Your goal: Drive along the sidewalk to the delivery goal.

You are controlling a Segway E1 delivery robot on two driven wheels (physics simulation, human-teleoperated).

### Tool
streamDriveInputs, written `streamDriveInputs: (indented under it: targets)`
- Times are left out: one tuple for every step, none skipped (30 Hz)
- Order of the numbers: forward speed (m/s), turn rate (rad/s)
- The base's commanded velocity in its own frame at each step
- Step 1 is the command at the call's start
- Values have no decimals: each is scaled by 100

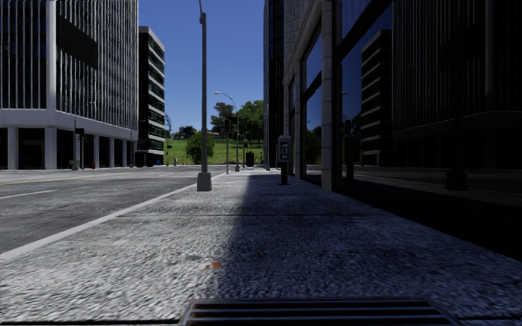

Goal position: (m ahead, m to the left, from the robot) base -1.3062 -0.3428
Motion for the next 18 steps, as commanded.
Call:
streamDriveInputs:
  targets:
    - [0,0]
    - [0,0]
    - [0,0]
    - [0,0]
    - [0,0]
    - [0,0]
    - [0,0]
    - [0,0]
    - [0,0]
    - [0,0]
    - [0,0]
    - [0,0]
    - [0,0]
    - [0,0]
    - [0,0]
    - [0,0]
    - [0,0]
    - [0,0]
